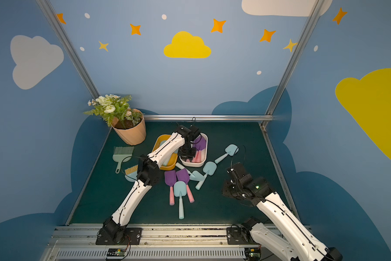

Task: Sort the small shovels by color and place them into the storage box
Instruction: Place the shovel in the storage box.

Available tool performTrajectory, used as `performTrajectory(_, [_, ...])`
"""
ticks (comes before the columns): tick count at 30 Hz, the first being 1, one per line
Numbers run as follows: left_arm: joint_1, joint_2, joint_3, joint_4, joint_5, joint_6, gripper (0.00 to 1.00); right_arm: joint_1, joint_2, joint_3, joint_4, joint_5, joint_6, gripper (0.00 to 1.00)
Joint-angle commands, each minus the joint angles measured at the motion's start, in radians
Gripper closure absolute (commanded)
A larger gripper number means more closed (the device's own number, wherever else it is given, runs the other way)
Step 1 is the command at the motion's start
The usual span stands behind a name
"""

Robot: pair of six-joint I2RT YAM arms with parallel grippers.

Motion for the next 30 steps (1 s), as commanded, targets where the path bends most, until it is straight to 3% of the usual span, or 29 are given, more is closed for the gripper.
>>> performTrajectory(1, [0.003,0.027,-0.004,-0.026,0.003,0.000,0.85,-0.006,-0.010,-0.008,-0.001,-0.002,-0.012,0.56])
performTrajectory(30, [0.003,-0.019,-0.001,-0.028,-0.014,0.007,0.74,-0.012,-0.019,-0.010,-0.001,-0.010,-0.006,0.56])
